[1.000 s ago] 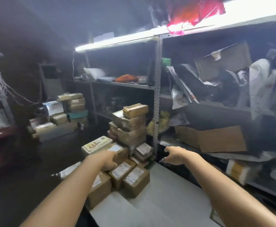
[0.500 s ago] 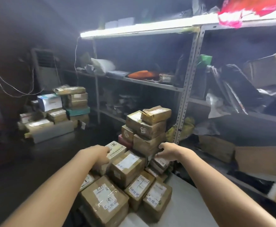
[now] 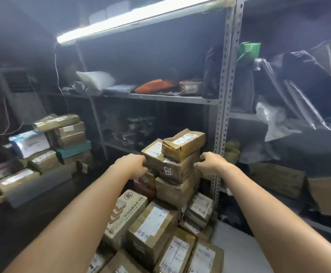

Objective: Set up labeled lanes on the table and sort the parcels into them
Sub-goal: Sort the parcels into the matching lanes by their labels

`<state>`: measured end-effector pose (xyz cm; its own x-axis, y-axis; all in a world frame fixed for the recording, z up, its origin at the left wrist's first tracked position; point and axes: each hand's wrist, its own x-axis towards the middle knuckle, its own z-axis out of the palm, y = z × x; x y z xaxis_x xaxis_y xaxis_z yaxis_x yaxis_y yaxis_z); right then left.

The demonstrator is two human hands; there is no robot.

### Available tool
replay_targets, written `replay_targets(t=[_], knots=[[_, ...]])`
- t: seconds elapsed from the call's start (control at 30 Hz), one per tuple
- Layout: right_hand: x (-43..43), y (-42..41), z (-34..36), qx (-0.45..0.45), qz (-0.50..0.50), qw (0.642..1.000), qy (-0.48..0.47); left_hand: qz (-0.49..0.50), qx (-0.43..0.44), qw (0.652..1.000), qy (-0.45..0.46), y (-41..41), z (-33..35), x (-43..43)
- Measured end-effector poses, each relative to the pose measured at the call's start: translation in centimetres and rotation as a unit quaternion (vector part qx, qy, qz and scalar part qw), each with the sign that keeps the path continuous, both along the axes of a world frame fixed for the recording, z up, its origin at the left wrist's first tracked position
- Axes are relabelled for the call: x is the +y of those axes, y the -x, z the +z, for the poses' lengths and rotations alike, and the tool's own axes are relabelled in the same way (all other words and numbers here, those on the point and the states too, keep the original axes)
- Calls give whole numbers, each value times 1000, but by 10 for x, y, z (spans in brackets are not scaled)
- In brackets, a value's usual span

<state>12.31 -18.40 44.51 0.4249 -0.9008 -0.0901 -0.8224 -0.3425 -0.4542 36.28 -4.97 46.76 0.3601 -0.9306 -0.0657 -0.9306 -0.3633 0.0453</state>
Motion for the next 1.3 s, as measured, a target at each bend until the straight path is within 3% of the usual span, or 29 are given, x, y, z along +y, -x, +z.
replay_targets(t=[0.1, 0.33, 0.53, 0.77, 1.0, 1.17, 1.3], knots=[[-22, -17, 1, -49, -40, 998, -8, -17, 19, 998, 52, -6, 7, -45], [-64, -71, -3, -214, -151, 965, -18, -39, 165, 975, 142, -26, 8, -141], [-94, -116, -22, -306, -267, 912, -59, -62, 296, 946, 114, -46, -8, -208], [-105, -138, -41, -376, -338, 862, -39, -103, 363, 925, 48, -58, -29, -240], [-80, -93, -19, -411, -346, 844, -3, -136, 508, 850, -9, -31, -20, -237], [-27, -20, -18, -422, -391, 818, 24, -185, 536, 824, -16, 48, -23, -211], [37, 51, -19, -440, -429, 789, 22, -202, 545, 810, -76, 123, -29, -173]])
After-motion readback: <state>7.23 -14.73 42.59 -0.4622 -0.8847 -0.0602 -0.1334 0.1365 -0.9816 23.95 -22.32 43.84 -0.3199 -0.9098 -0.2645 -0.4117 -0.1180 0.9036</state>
